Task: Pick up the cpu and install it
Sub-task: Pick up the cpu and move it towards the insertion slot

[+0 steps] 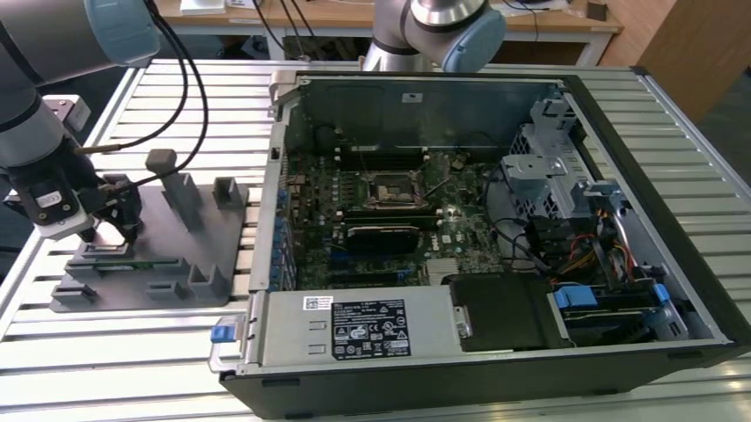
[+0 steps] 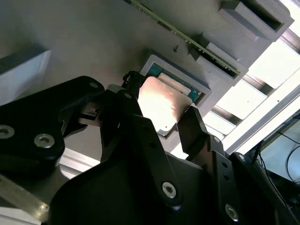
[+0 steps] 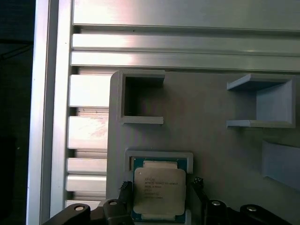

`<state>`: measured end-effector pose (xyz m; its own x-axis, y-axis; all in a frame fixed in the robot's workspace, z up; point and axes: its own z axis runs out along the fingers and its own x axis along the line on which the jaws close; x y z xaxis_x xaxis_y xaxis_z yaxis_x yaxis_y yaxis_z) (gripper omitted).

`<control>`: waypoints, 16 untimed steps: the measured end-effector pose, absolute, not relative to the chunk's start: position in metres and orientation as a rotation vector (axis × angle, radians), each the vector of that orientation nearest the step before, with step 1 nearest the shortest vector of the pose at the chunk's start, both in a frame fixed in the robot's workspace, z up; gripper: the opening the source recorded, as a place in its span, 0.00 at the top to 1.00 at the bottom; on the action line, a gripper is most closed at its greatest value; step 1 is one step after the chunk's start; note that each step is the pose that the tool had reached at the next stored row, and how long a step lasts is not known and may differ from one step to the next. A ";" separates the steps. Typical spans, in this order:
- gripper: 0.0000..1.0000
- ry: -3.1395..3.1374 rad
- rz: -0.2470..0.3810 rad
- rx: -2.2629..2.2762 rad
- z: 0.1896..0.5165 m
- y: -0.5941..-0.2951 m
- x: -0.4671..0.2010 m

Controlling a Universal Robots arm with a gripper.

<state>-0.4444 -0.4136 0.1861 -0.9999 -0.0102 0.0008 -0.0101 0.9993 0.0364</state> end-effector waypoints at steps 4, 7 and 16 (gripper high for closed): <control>0.47 -3.140 -0.057 0.016 0.186 -0.414 -0.444; 0.47 -3.140 -0.057 0.016 0.185 -0.414 -0.444; 0.47 -3.140 -0.057 0.016 0.197 -0.414 -0.444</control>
<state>-0.4444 -0.4136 0.1966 -0.9999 -0.0101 0.0007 -0.0101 0.9993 0.0365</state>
